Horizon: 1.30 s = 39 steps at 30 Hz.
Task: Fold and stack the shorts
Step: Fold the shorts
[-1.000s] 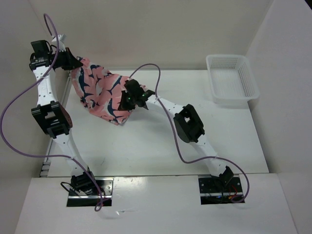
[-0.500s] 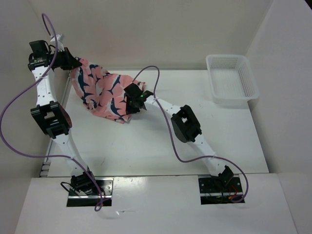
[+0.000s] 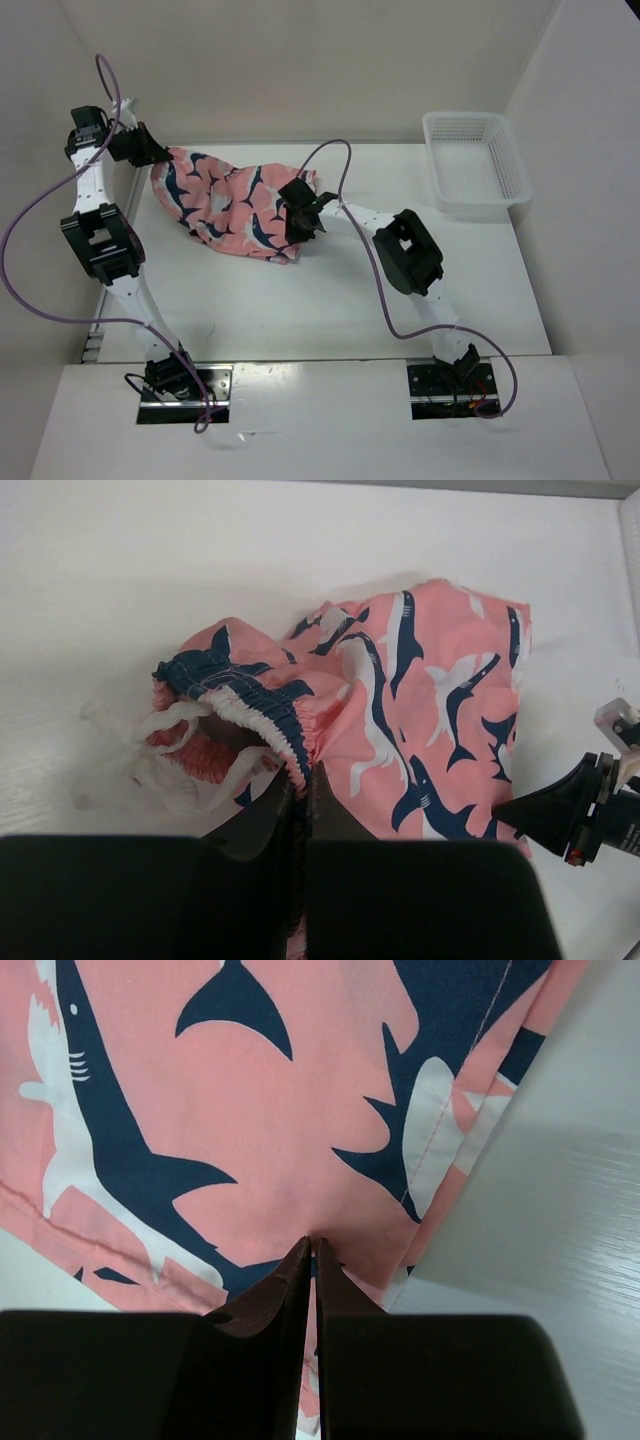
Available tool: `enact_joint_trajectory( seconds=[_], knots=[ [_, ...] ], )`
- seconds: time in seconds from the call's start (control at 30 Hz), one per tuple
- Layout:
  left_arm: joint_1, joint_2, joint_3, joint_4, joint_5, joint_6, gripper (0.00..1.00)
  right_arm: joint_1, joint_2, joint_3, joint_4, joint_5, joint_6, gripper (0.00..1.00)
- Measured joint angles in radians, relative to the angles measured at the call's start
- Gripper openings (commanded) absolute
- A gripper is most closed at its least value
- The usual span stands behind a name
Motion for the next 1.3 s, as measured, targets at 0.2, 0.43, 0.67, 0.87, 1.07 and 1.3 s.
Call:
enact_joint_trajectory(
  seconds=[0.2,0.43,0.67,0.87,1.07,1.3],
  knots=[
    [0.0,-0.012,-0.13,0.013,-0.018,0.0,0.0,-0.007,-0.036,-0.049,-0.003,0.021,-0.035,0.09],
    [0.0,-0.035,-0.191,0.012,-0.048,0.0,0.0,-0.008,-0.076,-0.087,-0.032,0.025,-0.079,0.08],
    [0.0,-0.111,-0.085,-0.004,-0.047,0.0,0.0,-0.008,-0.093,-0.119,-0.026,0.023,-0.099,0.07],
    [-0.019,-0.172,-0.022,-0.013,-0.028,0.0,0.0,-0.008,-0.121,-0.167,-0.02,0.015,-0.101,0.07],
    [-0.108,-0.178,-0.016,-0.035,-0.051,0.001,0.0,-0.008,-0.13,-0.168,-0.019,0.007,-0.111,0.08],
    [-0.218,-0.178,-0.029,-0.068,-0.174,0.0,0.0,-0.018,-0.237,-0.225,-0.019,0.016,-0.114,0.1]
  ],
)
